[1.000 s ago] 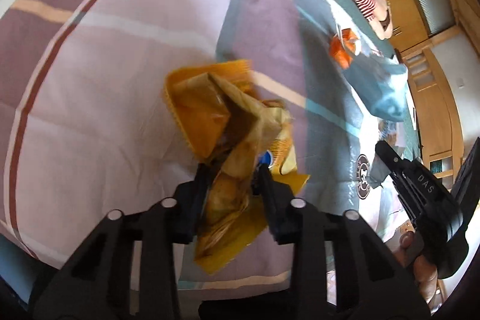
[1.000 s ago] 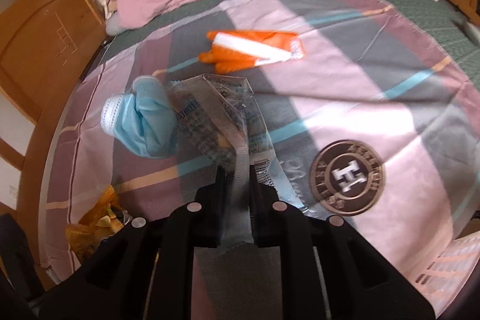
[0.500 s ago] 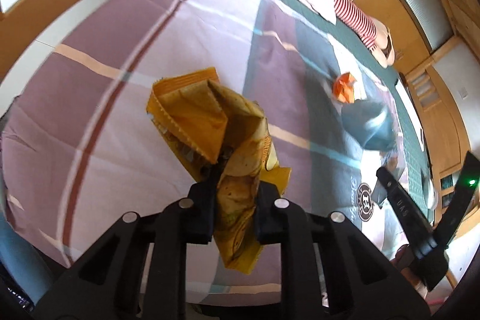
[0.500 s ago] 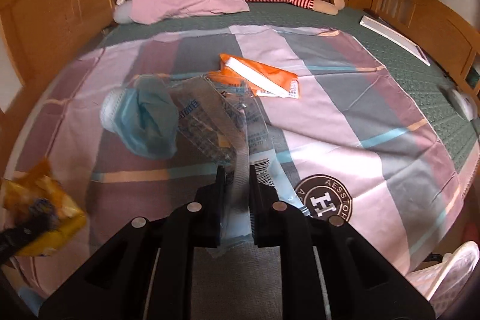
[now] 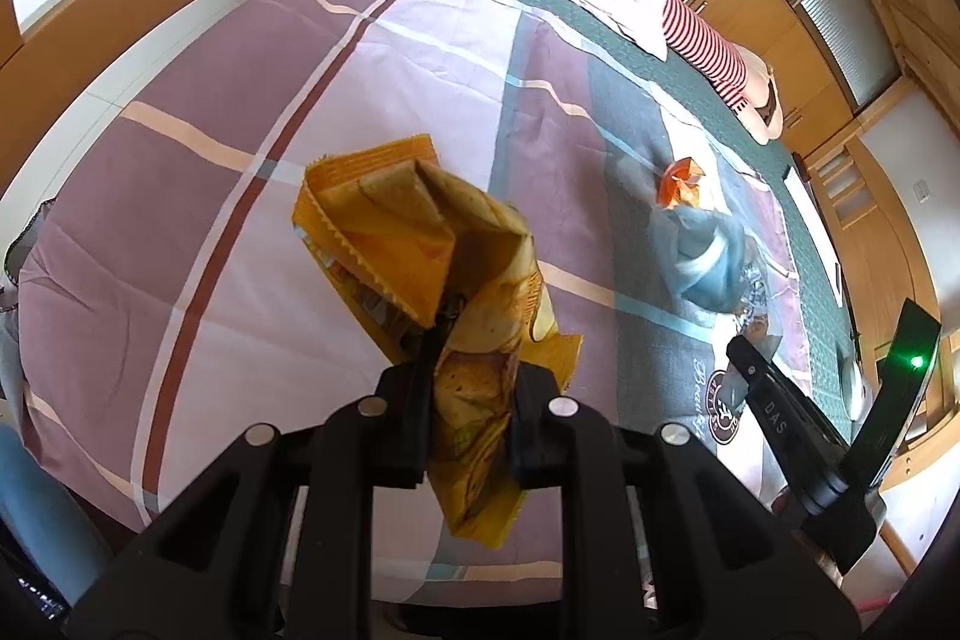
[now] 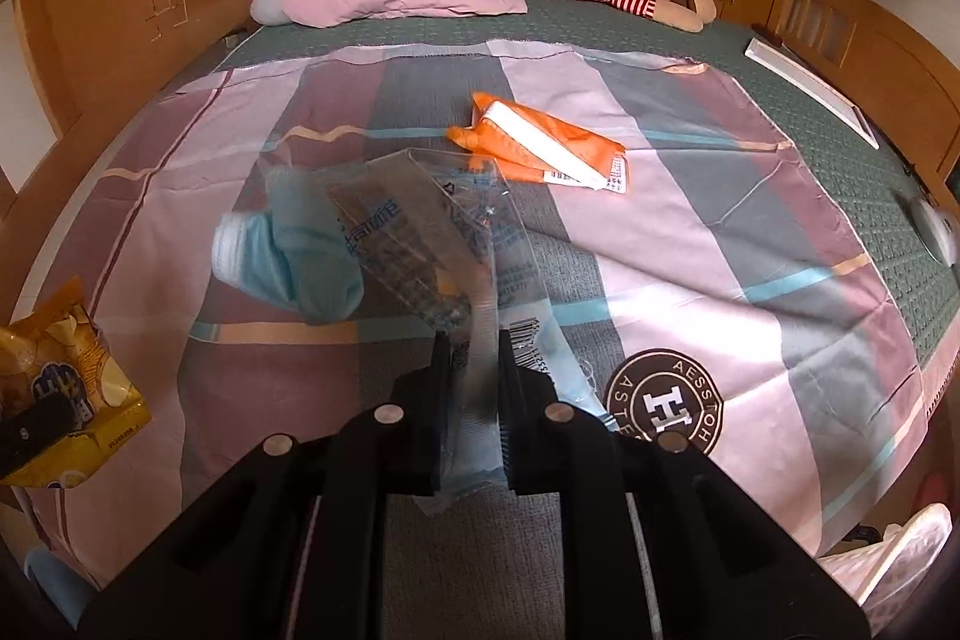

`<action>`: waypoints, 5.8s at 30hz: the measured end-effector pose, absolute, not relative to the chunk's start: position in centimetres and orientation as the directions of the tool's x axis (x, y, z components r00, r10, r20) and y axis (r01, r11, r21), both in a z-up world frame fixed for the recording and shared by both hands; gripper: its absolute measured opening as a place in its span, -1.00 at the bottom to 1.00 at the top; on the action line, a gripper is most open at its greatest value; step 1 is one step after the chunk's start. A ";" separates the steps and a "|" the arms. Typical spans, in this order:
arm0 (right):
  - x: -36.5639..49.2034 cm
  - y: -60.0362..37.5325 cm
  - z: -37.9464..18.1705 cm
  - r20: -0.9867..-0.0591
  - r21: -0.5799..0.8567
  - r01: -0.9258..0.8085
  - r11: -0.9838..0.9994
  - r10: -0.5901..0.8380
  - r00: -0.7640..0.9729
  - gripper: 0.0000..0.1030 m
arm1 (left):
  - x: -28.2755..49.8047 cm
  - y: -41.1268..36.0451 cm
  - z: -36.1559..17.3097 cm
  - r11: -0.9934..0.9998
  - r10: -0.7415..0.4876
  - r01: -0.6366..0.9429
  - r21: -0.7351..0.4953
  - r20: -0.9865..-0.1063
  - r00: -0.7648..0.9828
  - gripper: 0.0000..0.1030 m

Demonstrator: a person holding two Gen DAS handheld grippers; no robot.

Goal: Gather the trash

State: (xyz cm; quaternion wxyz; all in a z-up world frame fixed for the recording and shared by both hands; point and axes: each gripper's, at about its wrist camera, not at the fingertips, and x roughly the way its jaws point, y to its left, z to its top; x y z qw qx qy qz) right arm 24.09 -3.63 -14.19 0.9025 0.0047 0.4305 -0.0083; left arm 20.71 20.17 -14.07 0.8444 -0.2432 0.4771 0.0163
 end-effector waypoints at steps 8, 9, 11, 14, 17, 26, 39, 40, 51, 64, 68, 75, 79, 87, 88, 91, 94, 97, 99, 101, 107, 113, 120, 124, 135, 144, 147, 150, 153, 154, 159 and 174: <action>23.4 -3.3 -12.2 -0.707 0.009 0.004 1.000 0.003 0.707 -0.71 | 20.7 20.4 -14.0 0.882 -0.224 -0.235 -0.409 -0.801 0.555 -0.62; 23.4 -3.5 -12.2 -0.709 0.019 0.013 1.000 0.004 0.705 -0.71 | 20.6 20.5 -14.0 0.881 -0.226 -0.233 -0.412 -0.800 0.556 -0.62; 23.1 -4.0 -11.8 -0.688 0.056 0.014 0.998 0.028 0.726 -0.71 | 20.6 20.5 -14.0 0.880 -0.232 -0.229 -0.416 -0.797 0.558 -0.62; 22.8 -3.2 -11.7 -0.682 0.015 -0.010 1.000 0.017 0.731 -0.71 | 20.6 20.7 -13.9 0.877 -0.241 -0.223 -0.426 -0.791 0.563 -0.62; 23.1 -3.1 -12.2 -0.701 0.023 -0.014 1.000 0.026 0.713 -0.71 | 20.6 20.8 -13.8 0.866 -0.273 -0.207 -0.455 -0.778 0.566 -0.62; 23.3 -4.8 -12.6 -0.719 0.127 0.025 0.992 0.075 0.691 -0.71 | 20.7 20.1 -14.0 0.797 -0.449 -0.108 -0.595 -0.702 0.553 -0.63; 25.2 1.6 -17.9 -0.906 0.060 -0.231 0.971 0.150 0.395 -0.58 | 20.6 23.5 -13.7 0.798 -0.346 -0.227 -0.558 -0.733 0.586 -0.63; 25.3 1.9 -18.2 -0.913 0.010 -0.216 0.976 0.097 0.396 -0.49 | 20.6 23.9 -13.8 0.798 -0.329 -0.246 -0.550 -0.740 0.587 -0.63; 26.6 6.6 -14.2 -0.782 -0.105 -0.289 0.952 0.100 0.615 0.40 | 19.7 26.4 -12.7 0.767 -0.299 -0.294 -0.570 -0.723 0.623 -0.63; 26.7 2.4 -11.6 -0.696 0.220 -0.197 0.956 0.295 0.655 -0.63 | 19.4 26.3 -12.7 0.769 -0.316 -0.275 -0.577 -0.717 0.622 -0.63; 25.1 0.3 -10.4 -0.661 0.274 -0.155 0.949 0.303 0.686 -0.63 | 19.7 25.8 -12.9 0.761 -0.353 -0.246 -0.600 -0.702 0.618 -0.63; 17.0 -7.8 -6.1 -0.644 0.258 -0.113 0.960 0.258 0.720 -0.63 | 20.4 20.9 -11.8 0.752 -0.521 -0.018 -0.659 -0.611 0.596 -0.63; 11.4 -15.8 -4.2 -0.656 0.193 0.002 0.981 0.127 0.744 -0.62 | 19.7 16.0 -10.8 0.735 -0.618 0.156 -0.660 -0.556 0.557 -0.63; 2.9 -27.1 -8.8 -0.884 0.067 0.201 0.977 -0.036 0.466 -0.01 | 14.6 1.6 -9.1 0.509 -0.860 0.510 -0.693 -0.439 0.262 -0.63; 2.1 -28.0 -9.8 -0.914 0.088 0.201 0.976 -0.001 0.406 0.10 | 13.6 -0.2 -9.0 0.485 -0.870 0.546 -0.683 -0.438 0.225 -0.63; -1.2 -31.0 -9.2 -0.898 0.071 0.303 0.950 -0.071 0.434 0.23 | 10.9 -5.7 -9.5 0.397 -0.889 0.638 -0.660 -0.450 0.087 -0.62; -3.9 -34.6 -6.2 -0.832 0.057 0.453 0.890 -0.208 0.515 0.38 | 8.4 -10.6 -10.3 0.343 -0.872 0.707 -0.619 -0.489 -0.005 -0.51; -5.2 -36.8 -4.0 -0.789 0.114 0.514 0.850 -0.237 0.566 0.47 | 6.7 -14.3 -12.0 0.344 -0.815 0.736 -0.583 -0.575 -0.075 0.60; -5.4 -37.4 -3.5 -0.773 0.131 0.522 0.843 -0.243 0.586 0.49 | 6.8 -14.7 -12.4 0.366 -0.787 0.739 -0.566 -0.612 -0.080 0.65; -5.3 -37.4 -3.4 -0.760 0.137 0.518 0.844 -0.245 0.601 0.50 | 8.8 -12.7 -11.7 0.414 -0.798 0.712 -0.567 -0.602 -0.015 0.67; -2.2 -36.5 -4.7 -0.773 0.179 0.452 0.874 -0.159 0.614 0.50 | 22.2 0.5 -12.2 0.753 -0.651 0.239 -0.613 -0.639 0.409 0.73; 3.2 -32.3 -4.4 -0.774 0.158 0.328 0.931 -0.090 0.627 0.50 | 29.7 6.5 -19.9 0.835 -0.486 -0.059 -0.547 -0.784 0.385 0.61; 9.8 -28.0 -4.3 -0.764 0.202 0.204 0.958 0.024 0.644 0.50 | 30.8 4.2 -22.5 0.919 -0.370 0.011 -0.393 -0.856 0.361 -0.42; 15.7 -23.8 -4.3 -0.737 0.133 0.094 0.987 0.035 0.675 0.50 | 29.5 6.7 -20.6 0.918 -0.369 0.005 -0.396 -0.849 0.377 -0.79; 35.6 -7.3 -14.1 -0.728 -0.360 -0.171 0.917 -0.161 0.667 0.56 | 22.8 13.9 -9.2 0.955 -0.218 -0.014 -0.297 -0.731 0.647 -0.79; 42.7 -2.7 -21.5 -0.664 -0.628 -0.303 0.717 -0.290 0.689 0.56 | 22.7 16.9 -8.5 0.965 -0.133 -0.083 -0.248 -0.739 0.660 -0.79; 44.0 -3.6 -21.1 -0.735 -0.514 -0.311 0.799 -0.224 0.639 -0.08 | 22.2 17.0 -8.1 0.976 -0.091 -0.084 -0.200 -0.731 0.676 -0.79; 43.4 -3.2 -20.7 -0.713 -0.545 -0.312 0.779 -0.234 0.661 -0.29 | 22.0 16.9 -7.8 0.982 -0.063 -0.084 -0.167 -0.720 0.691 -0.79; 41.9 -3.0 -19.7 -0.712 -0.517 -0.316 0.795 -0.194 0.675 -0.36 | 21.8 16.5 -7.8 0.984 -0.064 -0.074 -0.160 -0.713 0.698 -0.79; 41.2 -3.2 -18.9 -0.717 -0.487 -0.308 0.817 -0.174 0.675 -0.36 | 21.6 16.2 -7.7 0.985 -0.065 -0.068 -0.157 -0.708 0.703 -0.79; 38.3 -4.9 -15.8 -0.738 -0.356 -0.273 0.893 -0.090 0.669 -0.36 | 21.4 15.5 -7.8 0.986 -0.083 -0.043 -0.160 -0.702 0.708 -0.79; 23.9 -6.7 -14.6 -0.743 0.532 -0.152 0.833 0.545 0.388 -0.36 | 21.0 16.1 -7.9 0.989 -0.047 -0.067 -0.134 -0.701 0.712 -0.79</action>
